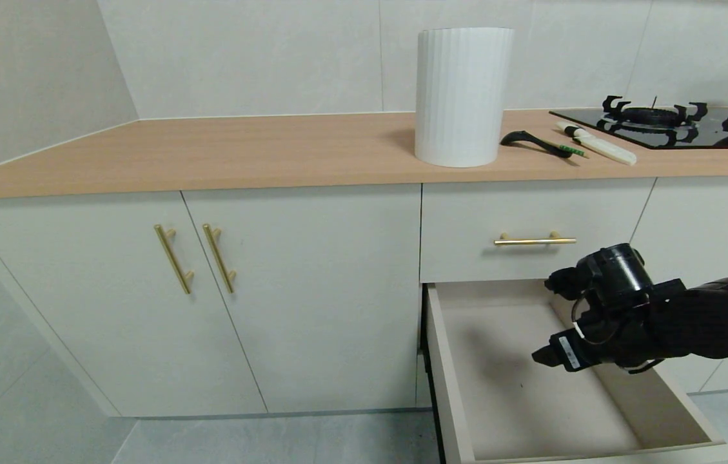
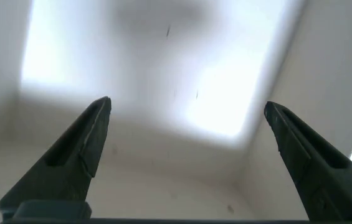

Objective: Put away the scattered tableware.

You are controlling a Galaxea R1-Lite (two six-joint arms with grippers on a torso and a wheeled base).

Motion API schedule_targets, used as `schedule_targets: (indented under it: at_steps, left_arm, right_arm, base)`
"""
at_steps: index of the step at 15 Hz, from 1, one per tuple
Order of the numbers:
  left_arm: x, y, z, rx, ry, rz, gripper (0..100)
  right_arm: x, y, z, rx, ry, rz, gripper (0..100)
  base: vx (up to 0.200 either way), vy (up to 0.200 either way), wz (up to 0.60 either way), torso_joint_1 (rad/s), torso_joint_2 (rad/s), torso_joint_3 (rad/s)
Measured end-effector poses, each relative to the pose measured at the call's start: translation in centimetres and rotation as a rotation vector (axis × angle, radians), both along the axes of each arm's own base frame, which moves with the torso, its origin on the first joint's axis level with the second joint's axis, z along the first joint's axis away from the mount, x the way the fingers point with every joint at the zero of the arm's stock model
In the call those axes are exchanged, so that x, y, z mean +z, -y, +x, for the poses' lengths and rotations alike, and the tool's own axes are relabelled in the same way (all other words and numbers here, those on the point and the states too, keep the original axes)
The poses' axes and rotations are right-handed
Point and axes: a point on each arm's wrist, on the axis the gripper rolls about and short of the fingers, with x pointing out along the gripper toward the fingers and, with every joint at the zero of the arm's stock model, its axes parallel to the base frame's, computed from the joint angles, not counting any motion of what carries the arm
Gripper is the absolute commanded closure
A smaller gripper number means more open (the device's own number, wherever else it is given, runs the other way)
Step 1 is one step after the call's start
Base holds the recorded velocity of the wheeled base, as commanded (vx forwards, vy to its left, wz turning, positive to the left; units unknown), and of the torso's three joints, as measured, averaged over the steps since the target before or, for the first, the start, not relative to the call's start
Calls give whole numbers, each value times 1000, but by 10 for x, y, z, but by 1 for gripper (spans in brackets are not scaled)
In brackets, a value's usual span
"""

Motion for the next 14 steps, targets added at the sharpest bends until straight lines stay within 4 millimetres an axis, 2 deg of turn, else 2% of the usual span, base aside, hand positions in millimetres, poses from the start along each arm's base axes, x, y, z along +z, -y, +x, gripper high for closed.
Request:
schedule_targets:
  at_steps: [3, 6, 10, 14]
  left_arm:
    - [0, 0, 0, 0, 0, 0, 0]
    - [0, 0, 0, 0, 0, 0, 0]
    - [0, 0, 0, 0, -3, 0, 0]
    - [0, 0, 0, 0, -1, 0, 0]
  right_arm:
    - [7, 2, 0, -8, 80, 24, 0]
    - [16, 2, 2, -6, 235, 67, 0]
    - [18, 4, -3, -7, 280, 71, 0]
    - [20, 4, -3, -25, 305, 62, 0]
  base:
    - [0, 0, 0, 0, 0, 0]
    - [0, 0, 0, 6, -30, -15]
    - [0, 0, 0, 85, -254, -249]
    - [0, 0, 0, 172, -529, -295]
